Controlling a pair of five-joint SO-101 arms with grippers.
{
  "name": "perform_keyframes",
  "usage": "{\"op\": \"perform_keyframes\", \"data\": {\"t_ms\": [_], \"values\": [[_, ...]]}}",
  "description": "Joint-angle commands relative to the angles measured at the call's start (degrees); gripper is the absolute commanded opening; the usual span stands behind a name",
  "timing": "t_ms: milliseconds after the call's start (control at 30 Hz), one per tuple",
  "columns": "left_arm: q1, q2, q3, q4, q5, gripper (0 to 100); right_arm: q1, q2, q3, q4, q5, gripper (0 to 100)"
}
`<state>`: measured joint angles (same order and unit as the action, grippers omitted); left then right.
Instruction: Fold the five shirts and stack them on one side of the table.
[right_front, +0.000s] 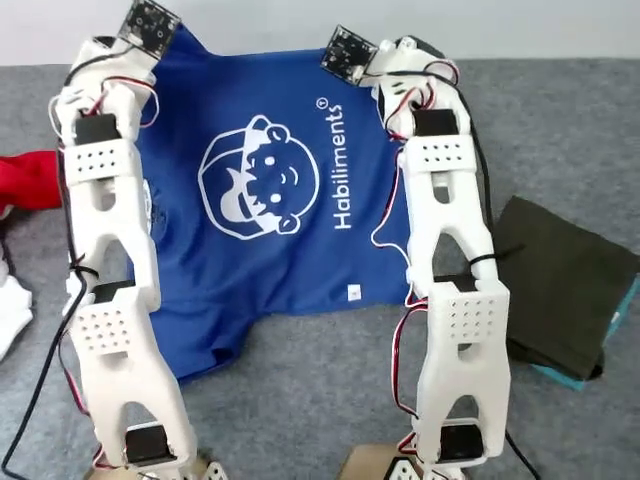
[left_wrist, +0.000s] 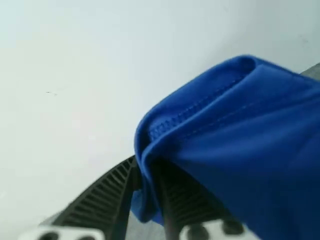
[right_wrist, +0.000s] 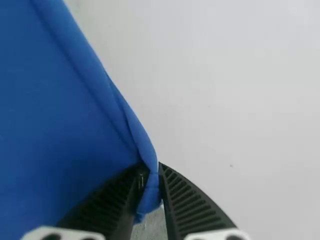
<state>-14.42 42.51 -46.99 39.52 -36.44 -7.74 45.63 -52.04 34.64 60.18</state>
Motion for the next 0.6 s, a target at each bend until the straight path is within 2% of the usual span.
{"op": "perform_keyframes", "data": {"t_ms": [0,100,300,500,567], "values": [[0.0,-0.9,-7.0,7.7,-0.2,0,-0.9,-1.4,-7.5,7.3,0.9,1.0],[0.0,-1.1,-10.7,16.0,-0.3,0,-1.8,-1.4,-12.5,16.7,0.9,1.0],[0.0,-1.1,-18.6,39.3,-0.6,0,-3.1,-1.1,-22.2,39.3,0.8,1.0],[-0.1,-0.7,-22.8,58.8,-7.4,0,-3.1,-0.8,-26.6,56.5,0.8,1.0],[-0.2,-1.1,-22.0,61.2,-8.4,0,-3.0,-1.1,-26.6,60.5,-0.3,1.0]]}}
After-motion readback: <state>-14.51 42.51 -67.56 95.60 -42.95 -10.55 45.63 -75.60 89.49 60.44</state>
